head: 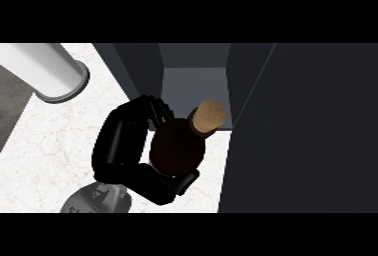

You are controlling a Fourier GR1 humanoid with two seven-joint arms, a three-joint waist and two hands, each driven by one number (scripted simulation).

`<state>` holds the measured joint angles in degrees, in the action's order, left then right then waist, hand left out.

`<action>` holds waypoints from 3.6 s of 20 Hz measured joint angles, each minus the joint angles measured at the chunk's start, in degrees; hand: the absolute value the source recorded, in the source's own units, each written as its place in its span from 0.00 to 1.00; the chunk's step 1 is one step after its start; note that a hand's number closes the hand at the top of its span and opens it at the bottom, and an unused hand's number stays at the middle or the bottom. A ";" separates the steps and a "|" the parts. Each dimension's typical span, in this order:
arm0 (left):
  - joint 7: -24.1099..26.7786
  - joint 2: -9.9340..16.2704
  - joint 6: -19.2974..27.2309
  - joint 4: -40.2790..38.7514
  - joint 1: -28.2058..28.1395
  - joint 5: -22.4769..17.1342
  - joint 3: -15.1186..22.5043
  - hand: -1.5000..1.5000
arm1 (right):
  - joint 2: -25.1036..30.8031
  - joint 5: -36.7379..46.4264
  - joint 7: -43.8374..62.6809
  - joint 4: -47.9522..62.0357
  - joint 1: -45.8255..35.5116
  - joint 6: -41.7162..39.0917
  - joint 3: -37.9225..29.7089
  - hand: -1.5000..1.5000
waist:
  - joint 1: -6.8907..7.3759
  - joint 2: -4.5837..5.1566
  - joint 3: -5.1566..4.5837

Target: Pick up the wine, place it into the cabinet and close the cabinet

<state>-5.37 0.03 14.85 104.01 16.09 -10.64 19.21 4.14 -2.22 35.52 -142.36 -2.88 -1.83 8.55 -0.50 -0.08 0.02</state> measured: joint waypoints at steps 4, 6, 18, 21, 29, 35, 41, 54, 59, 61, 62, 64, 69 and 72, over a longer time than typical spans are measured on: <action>-0.02 -0.01 6.21 -3.41 5.15 1.33 2.98 1.00 | 0.30 -0.30 1.67 -0.23 -1.56 0.07 -1.10 0.00 | -0.08 0.01 0.00; -0.35 -0.01 8.58 -5.15 7.72 1.58 3.33 1.00 | 0.01 -0.29 1.09 -0.27 -0.81 -0.13 -0.48 0.00 | -0.11 0.01 0.01; 3.04 -0.03 17.73 -14.06 15.54 1.39 6.94 1.00 | 0.10 -0.60 -0.06 -0.33 0.74 -1.92 -1.23 0.00 | -0.07 0.02 -0.02; 4.41 -0.03 18.70 -16.60 17.18 -0.12 6.18 1.00 | 0.32 -0.58 1.11 -0.40 -0.27 -1.69 -1.23 0.00 | -0.12 0.04 -0.03; 10.31 -0.03 20.93 -20.73 16.51 -6.14 7.18 1.00 | 0.74 -1.03 1.85 -0.71 -0.18 -2.26 -2.63 0.00 | -0.24 0.04 -0.02; 16.16 0.28 20.02 -26.98 15.85 -7.92 7.55 1.00 | 1.07 -1.27 2.51 -0.60 -1.76 -2.43 -3.76 0.00 | -0.26 0.08 -0.02; 22.04 0.06 20.49 -33.78 15.84 -7.16 8.70 1.00 | 0.68 -1.31 2.50 -0.40 -2.17 -2.19 -3.84 0.00 | -0.30 0.10 -0.03; 29.34 0.05 18.06 -42.45 18.41 -9.33 2.98 1.00 | -0.78 -0.96 0.97 -0.09 -1.26 -2.29 -2.05 0.00 | -0.06 0.08 -0.02; 29.58 0.40 15.40 -47.12 21.24 -10.03 -0.79 1.00 | -0.83 -1.06 0.51 -0.26 -0.21 -2.65 -2.31 0.00 | -0.20 0.12 -0.01; 29.20 0.37 14.19 -48.37 22.24 -10.34 -1.72 1.00 | -0.84 -1.07 1.56 -0.44 -0.37 -2.27 -1.96 0.00 | -0.21 0.10 -0.02; 29.54 0.39 12.95 -49.94 23.13 -10.58 -2.75 1.00 | -0.75 -1.06 1.55 -0.46 -0.35 -2.32 -2.02 0.00 | -0.27 0.12 -0.03; 29.82 0.24 11.97 -52.58 25.13 -11.05 -4.20 1.00 | -0.84 -1.09 0.82 -0.39 -0.08 -2.57 -2.23 0.00 | -0.36 0.15 -0.02; 31.24 0.17 10.37 -60.95 29.95 -12.42 -6.11 1.00 | -1.24 -1.05 1.10 -0.13 -0.77 -2.21 -2.14 0.00 | -0.63 0.25 -0.03; 32.06 0.13 9.99 -65.60 33.25 -12.84 -7.39 1.00 | -1.46 -1.23 0.00 0.10 0.17 -2.80 -1.80 0.00 | -0.81 0.29 -0.04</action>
<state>26.68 0.16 24.84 38.41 49.35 -23.48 11.82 2.68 -3.45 35.52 -142.27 -2.71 -4.63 6.75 -1.30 0.22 -0.02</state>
